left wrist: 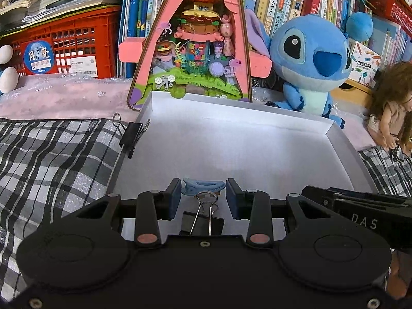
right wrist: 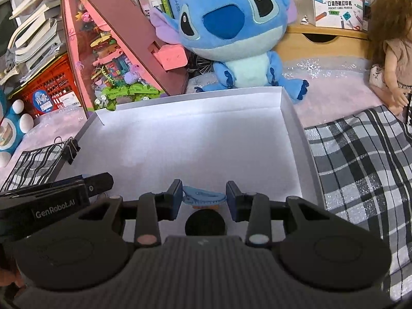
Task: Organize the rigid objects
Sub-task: 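Carry both light-blue hair clips up and over the white box, then open both grippers to drop the blue hair clips into the box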
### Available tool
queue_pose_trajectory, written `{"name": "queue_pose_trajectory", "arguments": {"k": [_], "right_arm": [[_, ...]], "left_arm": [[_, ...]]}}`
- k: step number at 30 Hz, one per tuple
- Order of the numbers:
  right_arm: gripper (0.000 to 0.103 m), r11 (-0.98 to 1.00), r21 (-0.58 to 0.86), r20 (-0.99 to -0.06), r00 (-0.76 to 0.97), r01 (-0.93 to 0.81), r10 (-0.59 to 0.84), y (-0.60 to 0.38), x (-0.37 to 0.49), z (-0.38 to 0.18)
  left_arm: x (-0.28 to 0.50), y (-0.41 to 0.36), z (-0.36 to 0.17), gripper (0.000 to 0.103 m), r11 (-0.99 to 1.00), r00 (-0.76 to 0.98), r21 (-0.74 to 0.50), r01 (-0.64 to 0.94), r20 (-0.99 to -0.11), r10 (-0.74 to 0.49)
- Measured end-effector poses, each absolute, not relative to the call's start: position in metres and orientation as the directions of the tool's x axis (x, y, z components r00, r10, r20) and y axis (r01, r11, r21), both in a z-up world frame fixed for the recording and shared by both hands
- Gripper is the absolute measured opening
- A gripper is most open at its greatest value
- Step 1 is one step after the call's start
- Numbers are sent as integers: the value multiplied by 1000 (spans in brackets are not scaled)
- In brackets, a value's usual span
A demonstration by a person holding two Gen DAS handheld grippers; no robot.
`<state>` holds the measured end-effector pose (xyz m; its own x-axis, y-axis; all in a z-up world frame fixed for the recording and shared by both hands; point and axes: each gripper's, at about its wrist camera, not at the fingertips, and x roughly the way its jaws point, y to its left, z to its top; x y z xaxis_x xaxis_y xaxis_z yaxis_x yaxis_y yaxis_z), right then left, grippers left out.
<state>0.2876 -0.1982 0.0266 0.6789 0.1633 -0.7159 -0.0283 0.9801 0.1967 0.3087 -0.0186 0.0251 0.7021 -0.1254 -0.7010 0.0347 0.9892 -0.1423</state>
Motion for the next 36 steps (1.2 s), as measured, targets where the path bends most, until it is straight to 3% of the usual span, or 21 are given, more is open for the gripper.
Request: {"name": "queue_pose_trajectory", "arguments": {"k": [15, 16, 17, 26, 31, 36], "right_arm": [[45, 984, 175, -707, 690, -40, 153, -193, 285, 25], [47, 984, 176, -705, 692, -40, 155, -193, 285, 25], [58, 983, 178, -705, 692, -40, 155, -194, 285, 25], [72, 981, 190, -687, 707, -46, 167, -194, 277, 30], [82, 981, 184, -664, 727, -66, 174, -194, 266, 36], [87, 980, 171, -632, 753, -97, 185, -198, 246, 46]], "left_arm": [[305, -21, 21, 36, 992, 705, -116, 49, -699, -117], [305, -21, 21, 36, 993, 706, -111, 48, -699, -113], [304, -21, 22, 37, 993, 707, -109, 47, -699, -110], [293, -17, 31, 52, 994, 729, -101, 32, -679, -92], [275, -14, 43, 69, 997, 766, -74, 33, -638, -72], [250, -11, 57, 75, 996, 798, -73, 46, -597, -80]]}}
